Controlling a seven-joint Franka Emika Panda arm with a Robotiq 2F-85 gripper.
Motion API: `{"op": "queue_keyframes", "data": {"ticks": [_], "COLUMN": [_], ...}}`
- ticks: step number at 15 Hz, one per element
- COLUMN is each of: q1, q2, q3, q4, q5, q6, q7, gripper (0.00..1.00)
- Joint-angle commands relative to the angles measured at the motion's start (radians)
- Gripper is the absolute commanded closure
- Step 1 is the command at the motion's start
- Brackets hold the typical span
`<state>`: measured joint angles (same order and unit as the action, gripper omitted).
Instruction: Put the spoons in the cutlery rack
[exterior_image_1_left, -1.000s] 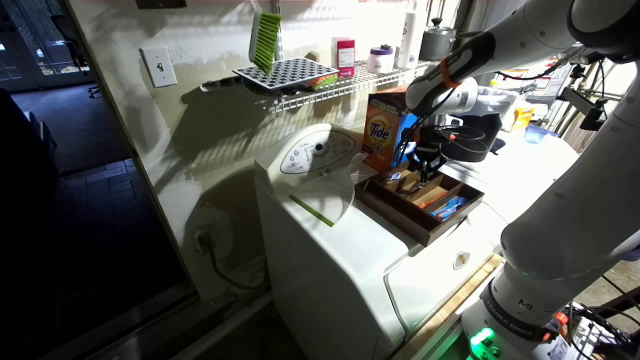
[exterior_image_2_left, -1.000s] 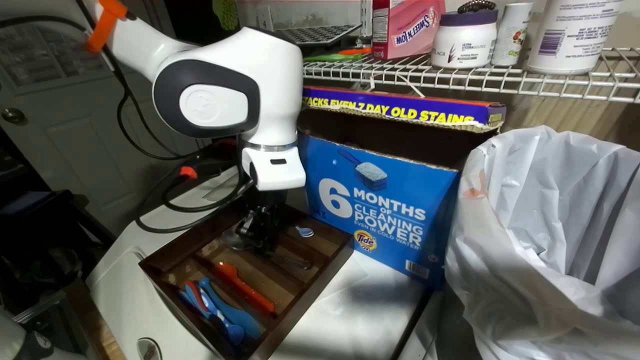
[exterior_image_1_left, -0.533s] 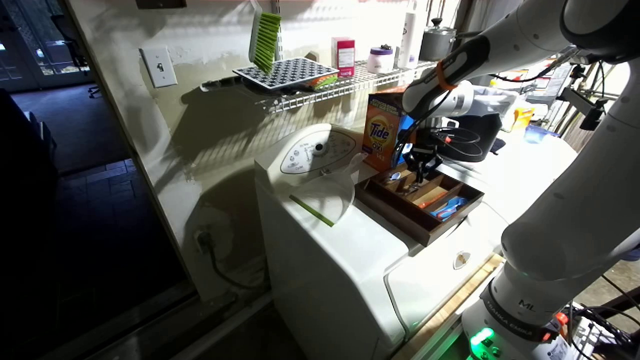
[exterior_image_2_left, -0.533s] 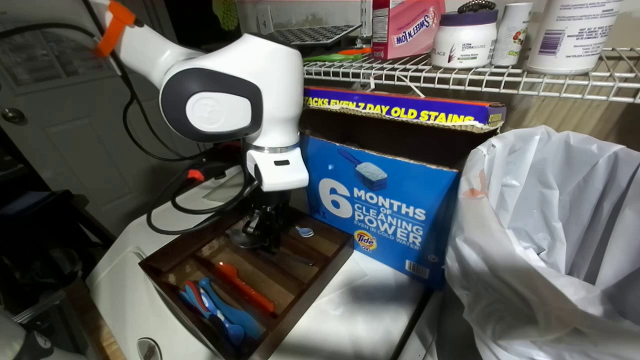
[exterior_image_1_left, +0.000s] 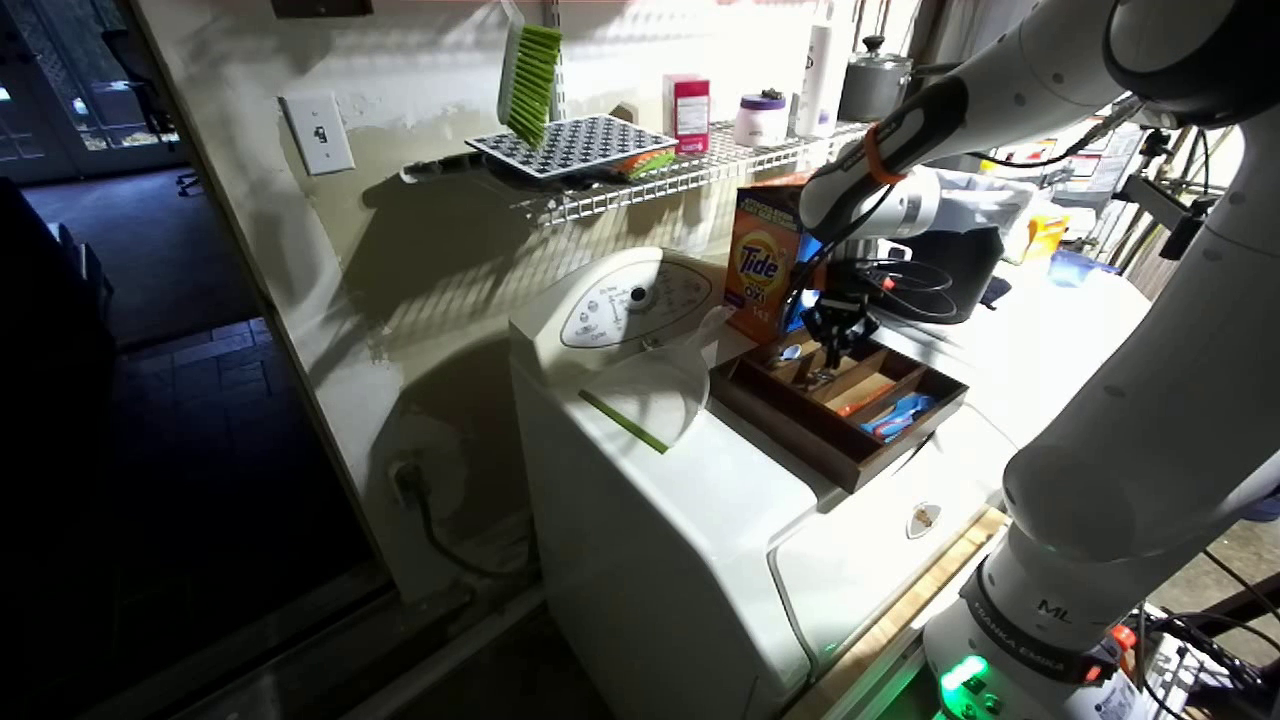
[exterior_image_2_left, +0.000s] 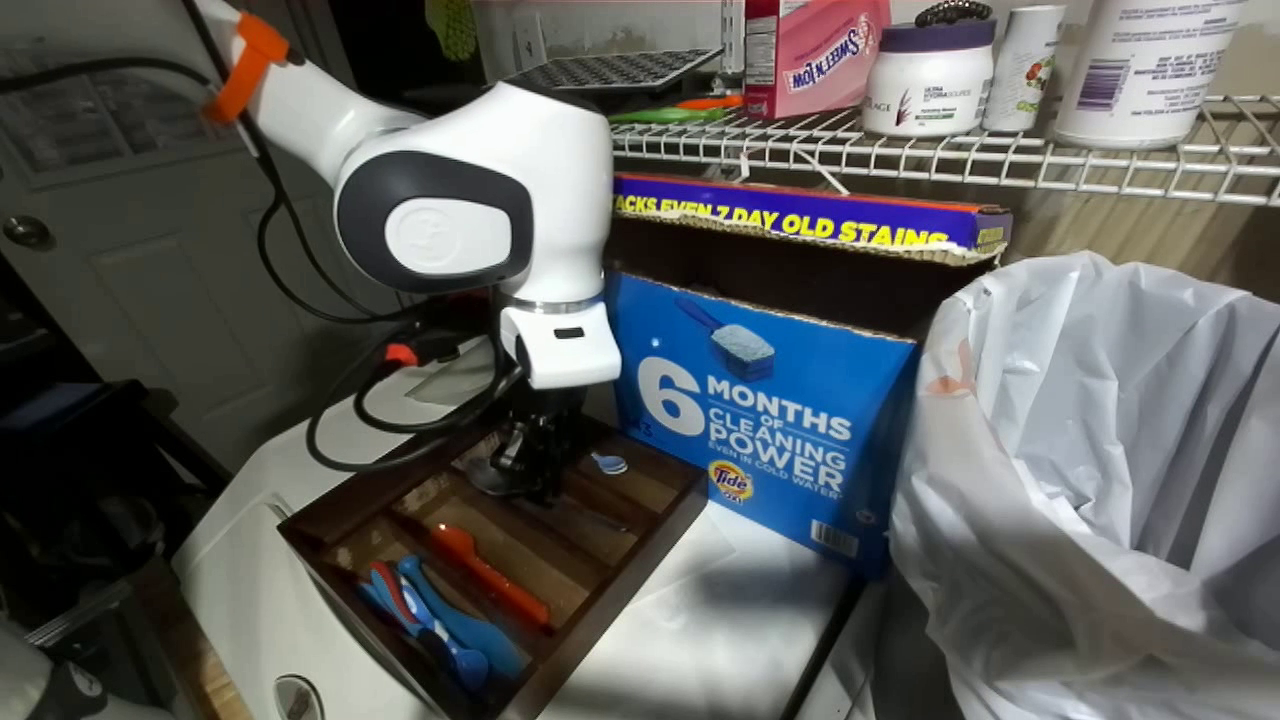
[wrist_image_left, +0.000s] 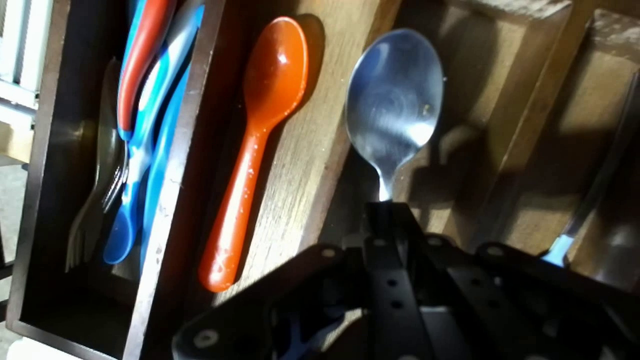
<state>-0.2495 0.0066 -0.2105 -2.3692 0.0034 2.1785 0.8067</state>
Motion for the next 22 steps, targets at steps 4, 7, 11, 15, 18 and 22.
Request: {"op": "queue_keyframes", "data": {"ticks": [4,7,11,15,18,22], "q1": [0.013,0.014,0.016,0.026,0.023,0.02], "q2": [0.044,0.055,0.058,0.016,-0.025,-0.098], "q3": [-0.005,-0.005,-0.005,-0.001,-0.009,-0.009], "q4": [0.037,0.042,0.045,0.017,-0.017,-0.079], "q5": [0.063,0.069,0.068,0.054,0.043,0.035], "q6": [0.007,0.012,0.017,0.046,0.046,0.066], "q7": [0.014,0.019,0.015,0.013,0.007,0.0], "gripper": [0.98,0.98,0.68,0.47,0.3,0.19]}}
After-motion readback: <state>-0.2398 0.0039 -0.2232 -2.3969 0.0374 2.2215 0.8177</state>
